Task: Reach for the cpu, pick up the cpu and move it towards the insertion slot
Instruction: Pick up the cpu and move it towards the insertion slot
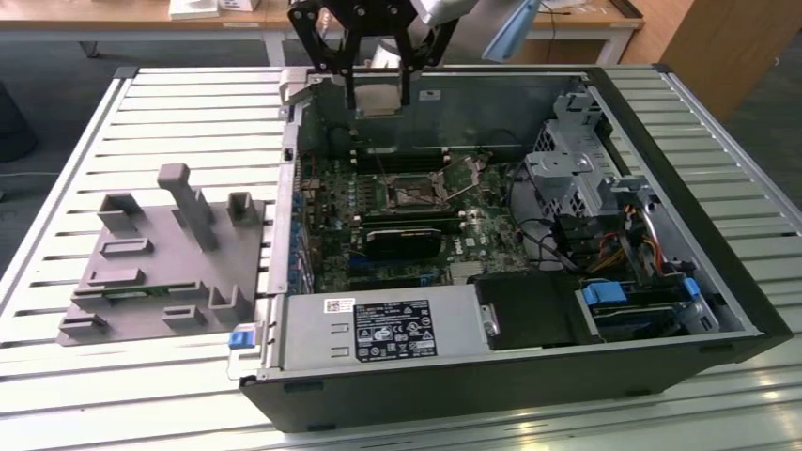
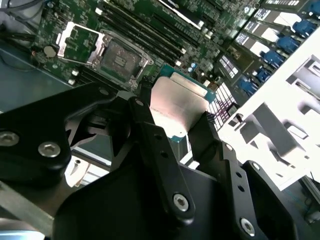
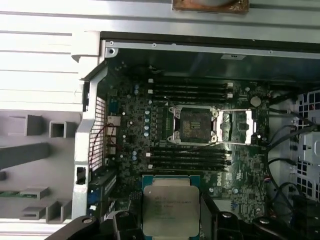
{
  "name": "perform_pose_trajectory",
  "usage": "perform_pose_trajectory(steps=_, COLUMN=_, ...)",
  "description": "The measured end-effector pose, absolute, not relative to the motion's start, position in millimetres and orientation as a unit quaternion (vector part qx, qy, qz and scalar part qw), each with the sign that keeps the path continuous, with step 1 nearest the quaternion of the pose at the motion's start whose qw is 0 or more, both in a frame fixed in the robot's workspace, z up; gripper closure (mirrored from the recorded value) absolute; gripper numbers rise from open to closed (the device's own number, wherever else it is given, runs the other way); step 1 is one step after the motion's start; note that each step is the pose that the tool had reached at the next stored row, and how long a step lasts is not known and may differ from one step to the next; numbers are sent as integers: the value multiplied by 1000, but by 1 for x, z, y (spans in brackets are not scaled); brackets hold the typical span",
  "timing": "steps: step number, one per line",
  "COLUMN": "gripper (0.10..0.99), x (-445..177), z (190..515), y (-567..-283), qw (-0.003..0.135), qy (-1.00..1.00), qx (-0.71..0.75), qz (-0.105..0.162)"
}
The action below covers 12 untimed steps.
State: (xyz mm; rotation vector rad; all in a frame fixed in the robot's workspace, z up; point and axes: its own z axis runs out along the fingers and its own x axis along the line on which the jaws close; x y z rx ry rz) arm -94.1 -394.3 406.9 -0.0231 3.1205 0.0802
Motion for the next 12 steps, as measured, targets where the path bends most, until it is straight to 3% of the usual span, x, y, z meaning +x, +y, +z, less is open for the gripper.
perform_pose_trajectory(steps=4, gripper=545, x=-87, z=405, y=-390, qw=-4, qy=1000, qx=-7, qz=27)
perform_pose_trajectory(steps=12, gripper=545, x=-74, z=400, y=-387, qw=-4, qy=1000, qx=6, qz=27)
